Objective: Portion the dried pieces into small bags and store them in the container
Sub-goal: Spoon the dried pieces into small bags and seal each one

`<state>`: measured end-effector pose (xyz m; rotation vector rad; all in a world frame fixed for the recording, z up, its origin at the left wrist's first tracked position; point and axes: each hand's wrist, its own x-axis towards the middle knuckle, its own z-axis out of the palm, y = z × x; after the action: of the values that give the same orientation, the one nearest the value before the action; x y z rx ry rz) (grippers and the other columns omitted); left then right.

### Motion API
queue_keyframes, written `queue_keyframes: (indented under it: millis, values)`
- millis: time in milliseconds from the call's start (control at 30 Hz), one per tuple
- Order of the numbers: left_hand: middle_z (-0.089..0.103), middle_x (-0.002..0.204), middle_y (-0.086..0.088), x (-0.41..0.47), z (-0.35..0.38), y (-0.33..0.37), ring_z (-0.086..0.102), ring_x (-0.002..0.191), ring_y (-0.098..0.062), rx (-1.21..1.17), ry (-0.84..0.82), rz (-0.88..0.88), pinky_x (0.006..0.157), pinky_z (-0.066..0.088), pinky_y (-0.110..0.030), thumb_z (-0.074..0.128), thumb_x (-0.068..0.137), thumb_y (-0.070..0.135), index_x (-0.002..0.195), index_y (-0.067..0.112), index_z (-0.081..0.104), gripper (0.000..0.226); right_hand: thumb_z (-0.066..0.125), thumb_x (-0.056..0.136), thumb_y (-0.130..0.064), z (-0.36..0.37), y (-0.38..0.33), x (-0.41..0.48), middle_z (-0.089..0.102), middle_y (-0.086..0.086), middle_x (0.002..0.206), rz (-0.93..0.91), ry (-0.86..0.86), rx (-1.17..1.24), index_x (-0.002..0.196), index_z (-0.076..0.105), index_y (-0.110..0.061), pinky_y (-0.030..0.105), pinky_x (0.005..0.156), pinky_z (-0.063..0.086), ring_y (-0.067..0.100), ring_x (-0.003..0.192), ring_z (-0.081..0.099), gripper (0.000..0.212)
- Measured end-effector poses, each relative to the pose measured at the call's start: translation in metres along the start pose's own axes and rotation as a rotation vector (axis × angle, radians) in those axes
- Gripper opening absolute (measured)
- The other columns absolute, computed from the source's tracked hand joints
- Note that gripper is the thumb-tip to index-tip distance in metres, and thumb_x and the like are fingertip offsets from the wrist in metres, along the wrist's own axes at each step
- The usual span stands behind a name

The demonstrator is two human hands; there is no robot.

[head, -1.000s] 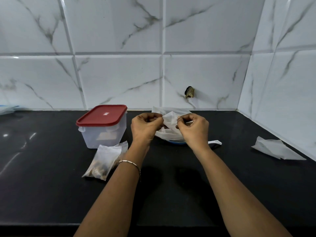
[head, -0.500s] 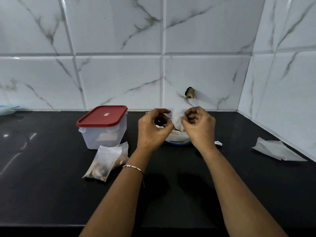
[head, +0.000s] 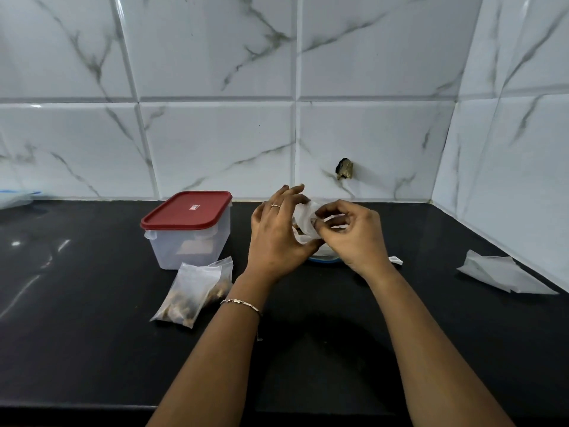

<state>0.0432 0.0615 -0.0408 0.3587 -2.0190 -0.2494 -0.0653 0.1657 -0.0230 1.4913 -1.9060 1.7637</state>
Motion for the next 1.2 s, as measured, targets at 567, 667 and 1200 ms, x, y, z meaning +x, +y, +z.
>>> queue_keyframes:
  millis: [567,667,1200]
  values:
    - [0.055,0.133,0.003,-0.002,0.001,-0.006,0.041,0.135,-0.018,0.039,-0.071,0.029,0.105,0.025,-0.037,0.074,0.066,0.04,0.121,0.017,0.055,0.063,0.074,0.075,0.002,0.0,-0.002,0.001,0.067,-0.003,0.08,0.061,-0.101,0.071,0.074,0.065,-0.02,0.011,0.064,0.046,0.008,0.071,0.063,0.025]
    - [0.065,0.105,0.0,-0.002,0.0,-0.005,0.06,0.106,-0.023,0.105,-0.027,0.029,0.103,0.032,-0.041,0.075,0.062,0.03,0.11,0.015,0.057,0.053,0.072,0.077,-0.002,0.0,0.0,0.0,0.066,-0.008,0.082,0.027,-0.011,-0.056,0.069,0.06,-0.034,0.005,0.06,0.043,0.0,0.068,0.061,0.035]
    - [0.069,0.094,0.006,-0.006,-0.001,0.002,0.064,0.085,-0.013,-0.236,-0.132,-0.155,0.075,0.053,-0.038,0.075,0.067,0.047,0.106,0.019,0.061,0.051,0.077,0.076,-0.009,-0.003,-0.006,-0.009,0.066,-0.004,0.089,0.011,0.008,0.087,0.083,0.067,-0.015,0.024,0.064,0.054,0.007,0.078,0.063,0.013]
